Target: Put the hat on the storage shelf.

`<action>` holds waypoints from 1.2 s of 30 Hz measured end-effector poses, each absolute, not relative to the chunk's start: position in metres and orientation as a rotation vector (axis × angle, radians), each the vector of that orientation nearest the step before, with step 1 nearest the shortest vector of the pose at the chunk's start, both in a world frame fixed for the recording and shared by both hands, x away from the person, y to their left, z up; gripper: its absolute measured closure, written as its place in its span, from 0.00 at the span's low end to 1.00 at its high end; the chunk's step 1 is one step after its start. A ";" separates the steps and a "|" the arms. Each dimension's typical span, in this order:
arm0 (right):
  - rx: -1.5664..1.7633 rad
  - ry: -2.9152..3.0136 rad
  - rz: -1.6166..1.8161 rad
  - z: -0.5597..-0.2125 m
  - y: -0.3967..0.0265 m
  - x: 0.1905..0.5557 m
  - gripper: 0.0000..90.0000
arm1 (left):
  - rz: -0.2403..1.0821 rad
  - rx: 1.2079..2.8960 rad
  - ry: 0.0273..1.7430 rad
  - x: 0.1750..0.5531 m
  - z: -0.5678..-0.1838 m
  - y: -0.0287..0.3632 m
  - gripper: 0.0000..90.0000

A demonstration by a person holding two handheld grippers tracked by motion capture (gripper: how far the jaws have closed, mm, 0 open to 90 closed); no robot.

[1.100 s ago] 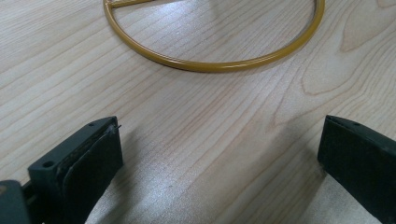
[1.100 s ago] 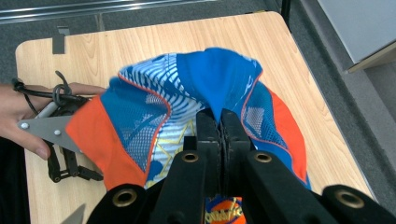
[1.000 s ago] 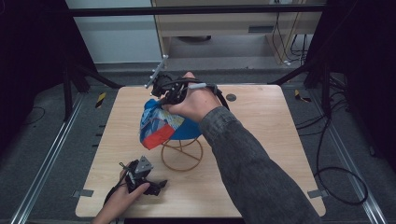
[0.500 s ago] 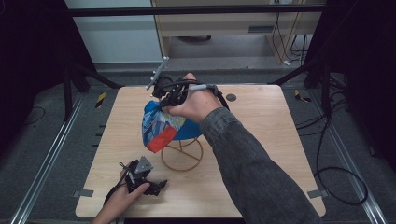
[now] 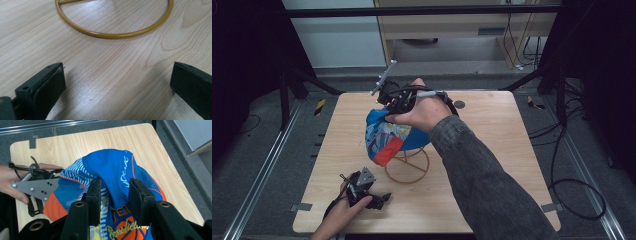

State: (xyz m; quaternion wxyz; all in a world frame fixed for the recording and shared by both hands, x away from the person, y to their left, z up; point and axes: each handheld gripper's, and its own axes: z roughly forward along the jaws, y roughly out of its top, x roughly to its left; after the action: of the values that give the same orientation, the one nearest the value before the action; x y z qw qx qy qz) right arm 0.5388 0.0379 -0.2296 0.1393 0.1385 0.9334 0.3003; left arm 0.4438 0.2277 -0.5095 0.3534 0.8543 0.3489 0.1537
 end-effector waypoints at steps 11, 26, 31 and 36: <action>0.412 2.686 0.897 -0.227 0.031 0.533 0.60 | 0.397 2.209 0.902 0.444 -0.509 0.228 0.00; 0.454 2.660 0.971 -0.223 0.004 0.523 0.59 | 0.397 2.209 0.902 0.444 -0.510 0.228 0.00; 0.477 2.640 0.994 -0.224 -0.004 0.522 0.58 | 0.398 2.209 0.902 0.444 -0.510 0.228 0.00; 0.497 2.615 1.022 -0.223 -0.014 0.518 0.56 | 0.398 2.209 0.902 0.444 -0.510 0.228 0.00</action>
State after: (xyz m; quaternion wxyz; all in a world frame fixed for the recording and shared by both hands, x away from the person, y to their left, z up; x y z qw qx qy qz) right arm 0.5175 -0.0143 -0.2230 0.1448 0.1723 0.9075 0.3546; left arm 0.4438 0.2277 -0.5096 0.3536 0.8542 0.3486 0.1540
